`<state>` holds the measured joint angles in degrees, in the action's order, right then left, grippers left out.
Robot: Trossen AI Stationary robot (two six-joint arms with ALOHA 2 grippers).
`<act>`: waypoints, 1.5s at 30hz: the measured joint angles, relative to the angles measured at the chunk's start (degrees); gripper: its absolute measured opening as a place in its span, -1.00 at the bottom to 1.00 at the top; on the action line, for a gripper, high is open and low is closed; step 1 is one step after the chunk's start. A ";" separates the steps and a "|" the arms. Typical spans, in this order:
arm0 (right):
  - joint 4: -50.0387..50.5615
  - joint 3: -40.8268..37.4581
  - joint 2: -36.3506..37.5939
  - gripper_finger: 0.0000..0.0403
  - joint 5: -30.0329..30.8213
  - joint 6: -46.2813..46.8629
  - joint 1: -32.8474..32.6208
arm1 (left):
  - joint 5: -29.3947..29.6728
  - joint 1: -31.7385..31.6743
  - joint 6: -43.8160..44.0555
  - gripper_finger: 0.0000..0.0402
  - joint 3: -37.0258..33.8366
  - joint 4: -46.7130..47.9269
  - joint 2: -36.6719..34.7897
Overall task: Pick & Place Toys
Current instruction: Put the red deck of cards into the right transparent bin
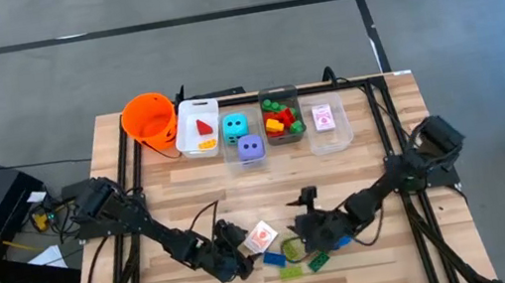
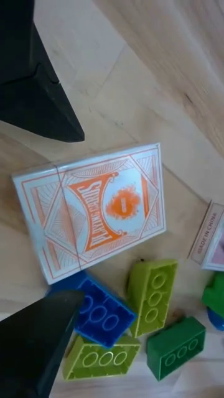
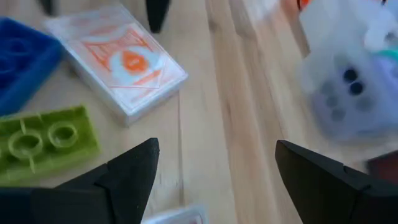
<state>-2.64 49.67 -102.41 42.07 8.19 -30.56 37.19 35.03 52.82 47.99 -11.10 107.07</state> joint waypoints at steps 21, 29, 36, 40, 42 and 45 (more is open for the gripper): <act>29.60 -0.46 18.32 0.58 -20.00 11.37 -5.87 | 0.33 -3.55 -0.33 0.97 0.02 -2.42 -0.07; 29.21 2.04 10.38 0.58 -26.95 10.73 -0.03 | 0.30 -3.77 -0.42 0.96 0.02 -2.29 -0.09; 29.25 6.38 5.52 0.58 -28.59 7.33 3.73 | -0.99 -2.65 -0.48 0.95 0.02 -2.31 -0.09; 30.37 8.58 2.86 0.58 -32.31 5.56 6.23 | -1.89 -2.32 -0.48 0.95 0.02 -2.36 -0.09; 31.04 9.52 1.27 0.58 -33.27 5.06 7.27 | -2.03 -2.33 -0.49 0.94 0.02 -2.37 -0.09; 33.99 10.75 -0.54 0.58 -33.43 4.01 8.55 | -2.02 -2.45 -0.52 0.95 0.02 -2.33 -0.09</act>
<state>31.35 60.42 -102.95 8.64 12.20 -22.01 35.17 32.58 52.30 48.01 -13.42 106.98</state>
